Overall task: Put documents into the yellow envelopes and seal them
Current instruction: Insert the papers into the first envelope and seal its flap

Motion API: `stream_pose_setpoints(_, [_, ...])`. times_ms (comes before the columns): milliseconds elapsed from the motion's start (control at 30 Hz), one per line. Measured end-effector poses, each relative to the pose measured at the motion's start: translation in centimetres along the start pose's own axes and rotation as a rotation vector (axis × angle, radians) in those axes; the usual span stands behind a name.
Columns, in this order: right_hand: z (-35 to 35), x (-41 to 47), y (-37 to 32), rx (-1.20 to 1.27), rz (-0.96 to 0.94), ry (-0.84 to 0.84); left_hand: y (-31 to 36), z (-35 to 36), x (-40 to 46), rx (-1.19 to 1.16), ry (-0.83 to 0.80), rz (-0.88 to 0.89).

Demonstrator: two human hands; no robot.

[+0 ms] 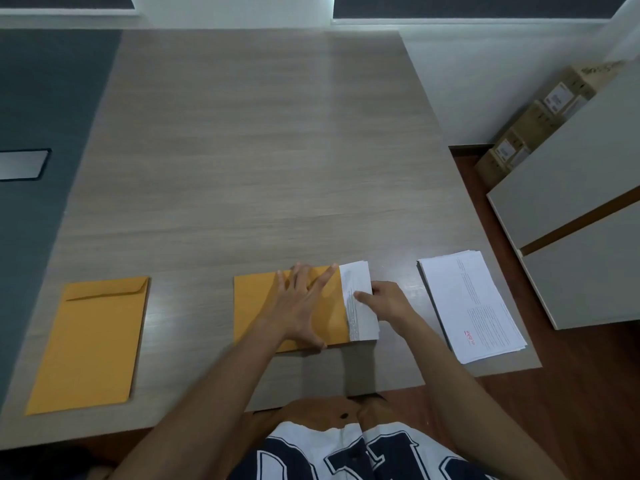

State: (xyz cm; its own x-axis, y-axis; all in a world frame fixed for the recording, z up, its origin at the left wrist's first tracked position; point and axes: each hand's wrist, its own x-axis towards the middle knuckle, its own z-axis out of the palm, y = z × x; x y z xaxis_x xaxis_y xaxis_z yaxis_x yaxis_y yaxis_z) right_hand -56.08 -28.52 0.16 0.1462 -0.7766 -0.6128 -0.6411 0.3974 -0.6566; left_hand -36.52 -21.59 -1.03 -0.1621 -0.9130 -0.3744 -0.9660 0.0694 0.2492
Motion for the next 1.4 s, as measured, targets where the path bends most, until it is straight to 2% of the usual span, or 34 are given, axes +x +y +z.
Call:
stream_pose_setpoints(133, [-1.2, 0.0, -0.2, -0.04, 0.032, 0.007, 0.2, -0.2, -0.5, -0.019, 0.007, 0.014])
stream_pose_setpoints(300, [-0.2, -0.4, -1.3, 0.012, 0.036, -0.089, 1.4, -0.5, -0.6, -0.038, 0.03, 0.052])
stream_pose_setpoints(533, [-1.1, -0.8, -1.7, 0.108, 0.059, -0.246, 0.7, -0.1, -1.3, -0.067, 0.026, 0.013])
stream_pose_setpoints(800, [0.9, -1.0, -2.9, 0.014, 0.044, -0.212, 1.3, -0.5, -1.1, -0.044, 0.066, 0.004])
stream_pose_setpoints(933, [0.9, -1.0, -2.9, 0.125, 0.095, -0.216, 0.8, -0.2, -1.1, -0.039, 0.076, -0.021])
stream_pose_setpoints(1100, [0.9, -1.0, -2.9, 0.13, 0.068, -0.293, 0.5, 0.4, -0.8, -0.008, 0.04, -0.033])
stream_pose_setpoints(1167, [0.8, -0.8, -2.5, 0.102, 0.051, -0.258, 0.2, 0.8, -0.6, 0.033, 0.006, -0.045])
stream_pose_setpoints(1300, [0.4, 0.6, -0.4, -0.283, -0.213, 0.06, -0.1, 1.4, -0.2, 0.116, -0.07, -0.063])
stream_pose_setpoints(1400, [0.6, 1.3, 0.7, -0.401, -0.299, 0.082, 0.6, 1.4, 0.5, 0.158, -0.022, -0.039])
